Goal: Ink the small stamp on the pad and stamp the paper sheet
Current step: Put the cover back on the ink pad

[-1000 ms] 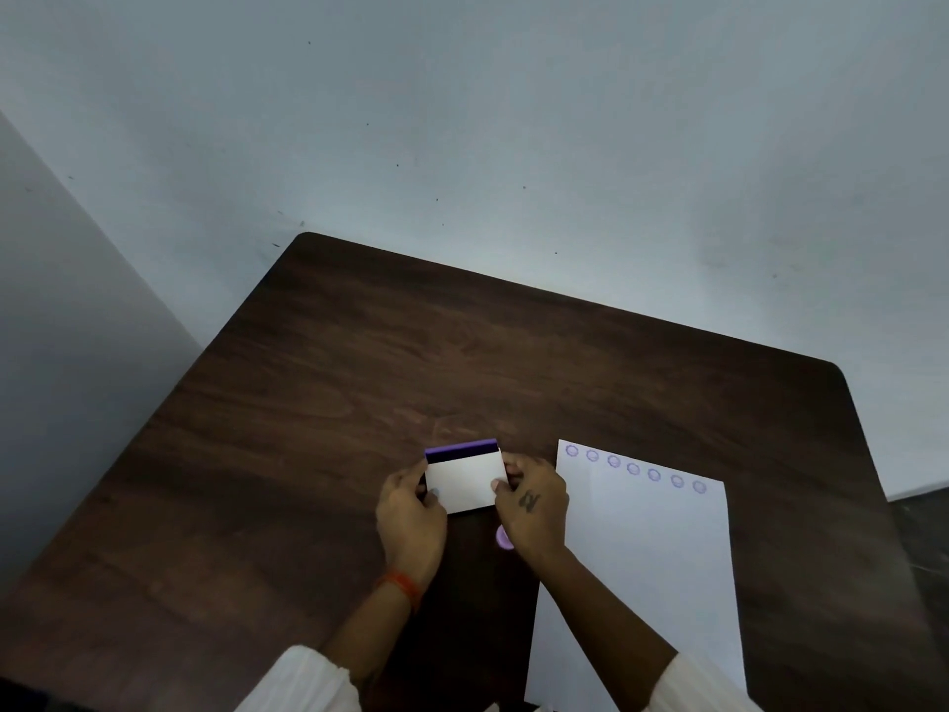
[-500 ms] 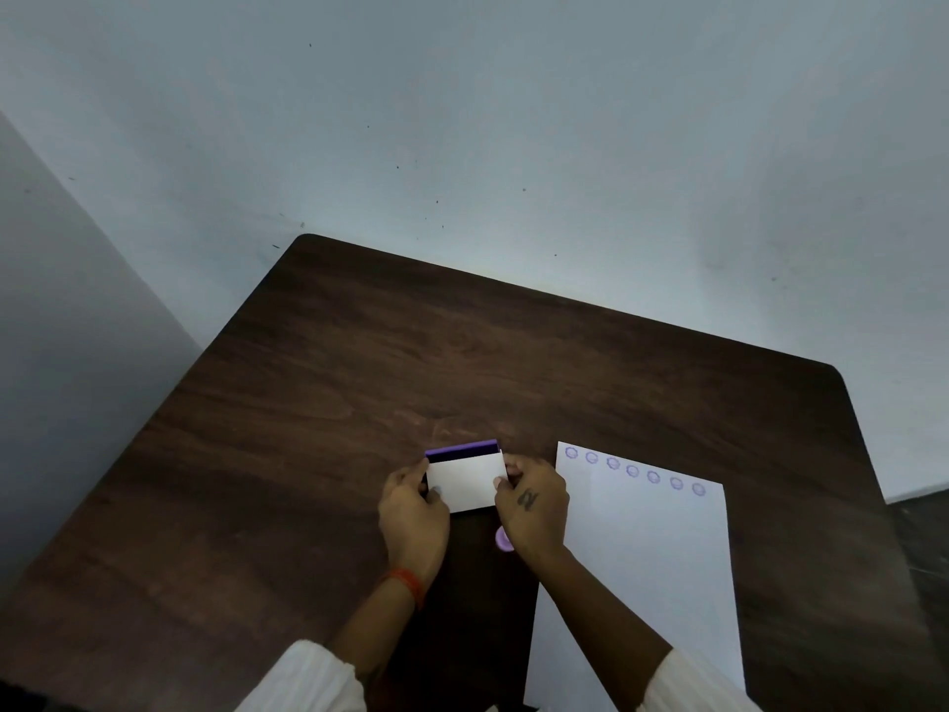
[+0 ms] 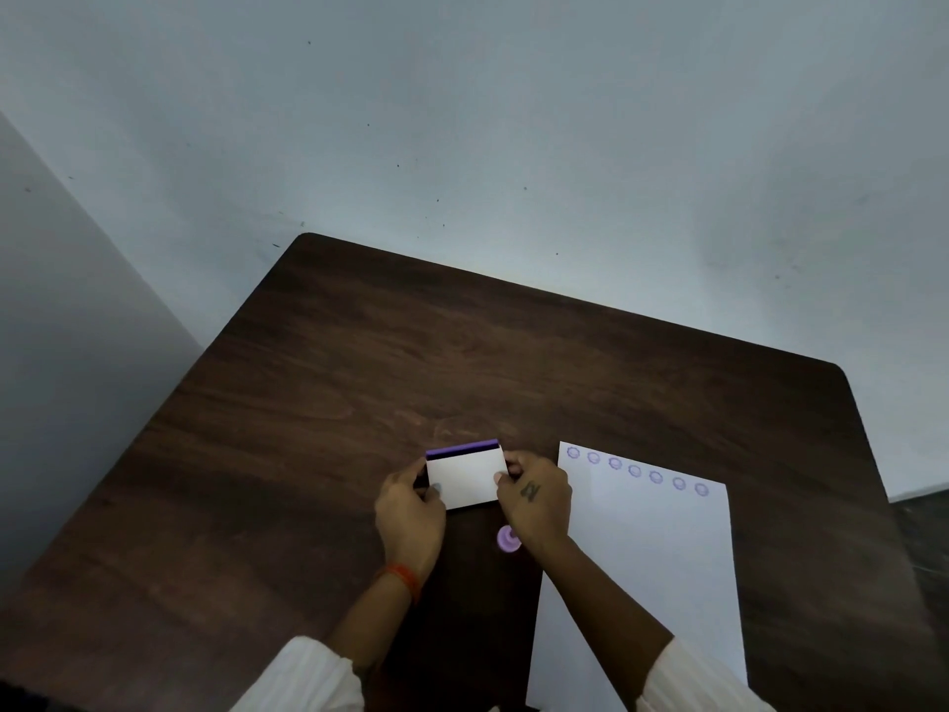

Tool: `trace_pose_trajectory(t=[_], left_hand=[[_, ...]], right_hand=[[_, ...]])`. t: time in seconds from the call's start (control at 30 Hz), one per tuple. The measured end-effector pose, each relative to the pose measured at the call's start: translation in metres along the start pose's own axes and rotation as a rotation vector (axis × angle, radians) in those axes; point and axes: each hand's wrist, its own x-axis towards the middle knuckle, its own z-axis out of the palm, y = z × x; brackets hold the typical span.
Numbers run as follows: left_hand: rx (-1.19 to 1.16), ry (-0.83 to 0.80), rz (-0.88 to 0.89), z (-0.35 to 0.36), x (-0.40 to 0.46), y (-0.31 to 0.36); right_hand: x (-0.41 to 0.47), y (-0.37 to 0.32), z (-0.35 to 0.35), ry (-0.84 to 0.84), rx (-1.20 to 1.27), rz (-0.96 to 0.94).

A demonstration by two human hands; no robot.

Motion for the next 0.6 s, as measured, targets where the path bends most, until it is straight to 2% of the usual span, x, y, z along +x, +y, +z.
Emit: trace_pose_trajectory(t=[0.6], left_hand=[[-0.020,-0.009,-0.050,-0.006,0.012,-0.005]], right_hand=[[0.008,0.003,-0.004,-0.014,-0.013,-0.100]])
